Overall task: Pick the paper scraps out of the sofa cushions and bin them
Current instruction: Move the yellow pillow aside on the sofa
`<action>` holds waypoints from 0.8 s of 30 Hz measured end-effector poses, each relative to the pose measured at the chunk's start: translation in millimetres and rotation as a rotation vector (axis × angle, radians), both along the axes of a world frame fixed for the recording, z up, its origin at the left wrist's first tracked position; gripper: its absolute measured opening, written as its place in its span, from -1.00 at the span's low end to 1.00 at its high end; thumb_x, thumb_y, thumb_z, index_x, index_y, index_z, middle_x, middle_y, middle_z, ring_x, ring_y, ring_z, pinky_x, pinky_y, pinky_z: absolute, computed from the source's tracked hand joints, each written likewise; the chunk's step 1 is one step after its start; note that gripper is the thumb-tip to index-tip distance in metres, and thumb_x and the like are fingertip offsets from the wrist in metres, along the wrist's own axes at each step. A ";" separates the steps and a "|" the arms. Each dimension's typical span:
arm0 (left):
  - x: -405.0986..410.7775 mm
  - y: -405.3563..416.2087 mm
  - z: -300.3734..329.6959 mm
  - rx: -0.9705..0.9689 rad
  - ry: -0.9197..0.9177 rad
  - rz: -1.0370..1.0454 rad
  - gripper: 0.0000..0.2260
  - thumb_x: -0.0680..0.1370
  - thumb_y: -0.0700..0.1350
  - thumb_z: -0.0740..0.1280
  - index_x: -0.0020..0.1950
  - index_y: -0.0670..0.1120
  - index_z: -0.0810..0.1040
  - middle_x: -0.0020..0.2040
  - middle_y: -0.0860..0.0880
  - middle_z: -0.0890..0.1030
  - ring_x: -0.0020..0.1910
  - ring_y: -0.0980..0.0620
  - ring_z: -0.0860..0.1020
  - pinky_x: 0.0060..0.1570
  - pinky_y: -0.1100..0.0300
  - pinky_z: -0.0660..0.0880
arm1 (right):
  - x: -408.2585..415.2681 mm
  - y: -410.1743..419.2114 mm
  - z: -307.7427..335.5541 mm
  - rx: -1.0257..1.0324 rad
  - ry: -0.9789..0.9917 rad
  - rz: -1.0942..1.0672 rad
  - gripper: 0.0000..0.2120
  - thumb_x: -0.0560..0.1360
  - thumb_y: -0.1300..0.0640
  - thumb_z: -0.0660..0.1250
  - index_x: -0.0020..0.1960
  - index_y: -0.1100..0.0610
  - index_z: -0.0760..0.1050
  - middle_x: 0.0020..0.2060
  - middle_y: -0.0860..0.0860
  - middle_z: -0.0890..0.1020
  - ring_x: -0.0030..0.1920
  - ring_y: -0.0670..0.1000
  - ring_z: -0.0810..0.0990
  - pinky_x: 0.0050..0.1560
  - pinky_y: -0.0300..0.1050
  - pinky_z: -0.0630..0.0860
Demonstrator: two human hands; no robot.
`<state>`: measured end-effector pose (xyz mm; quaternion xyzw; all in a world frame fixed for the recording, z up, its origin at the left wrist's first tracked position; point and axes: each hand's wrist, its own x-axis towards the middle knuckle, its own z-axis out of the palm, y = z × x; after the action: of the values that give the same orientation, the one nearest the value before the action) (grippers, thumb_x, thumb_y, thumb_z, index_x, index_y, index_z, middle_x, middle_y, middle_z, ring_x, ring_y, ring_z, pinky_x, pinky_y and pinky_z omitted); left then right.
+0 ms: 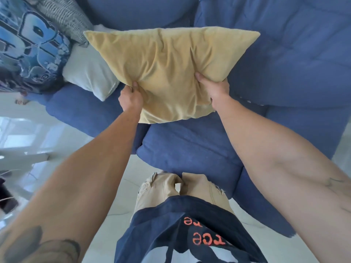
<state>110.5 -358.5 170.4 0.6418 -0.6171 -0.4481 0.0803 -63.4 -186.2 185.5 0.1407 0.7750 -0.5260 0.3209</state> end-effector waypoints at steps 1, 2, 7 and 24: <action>12.0 -8.5 0.8 -0.002 -0.002 0.045 -0.62 0.67 0.08 0.12 -0.13 -0.19 0.44 -0.14 -0.01 0.45 -0.09 -0.04 0.44 0.15 0.02 0.46 | 4.2 -16.9 1.6 -0.005 0.012 0.048 0.14 -0.04 -0.30 0.66 0.45 0.00 0.36 0.27 -0.10 0.56 0.27 0.01 0.53 0.35 0.00 0.47; 23.8 -16.2 2.4 -0.006 -0.005 0.088 -0.61 0.68 0.08 0.12 -0.07 -0.22 0.47 -0.13 -0.02 0.45 -0.08 -0.05 0.44 0.15 0.03 0.46 | 9.2 -34.3 4.2 -0.010 0.022 0.096 0.13 -0.02 -0.30 0.66 0.46 -0.01 0.36 0.27 -0.11 0.56 0.27 0.00 0.53 0.35 0.00 0.46; 72.2 -44.2 4.4 0.006 -0.022 0.210 -0.58 0.69 0.07 0.03 0.22 -0.21 0.50 0.14 -0.09 0.54 0.12 -0.09 0.50 0.25 0.02 0.43 | 26.8 -114.4 18.5 -0.021 0.056 0.347 -0.12 0.22 -0.15 0.64 0.43 0.02 0.37 0.25 -0.09 0.56 0.23 -0.01 0.53 0.32 -0.05 0.47; 16.1 6.1 -31.3 0.214 -0.268 -0.404 -0.42 0.65 0.17 0.06 0.57 -0.15 0.20 0.53 -0.14 0.31 0.50 -0.15 0.28 0.47 -0.04 0.22 | 56.2 -41.6 -43.4 0.285 -0.173 0.533 -0.44 0.52 -0.09 0.38 0.48 -0.05 0.36 0.40 -0.07 0.44 0.36 0.00 0.44 0.37 -0.03 0.43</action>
<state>126.6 -352.4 139.1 0.5639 -0.6869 -0.4290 -0.1616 -7.2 -227.7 142.1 0.0205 0.8203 -0.2956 0.4892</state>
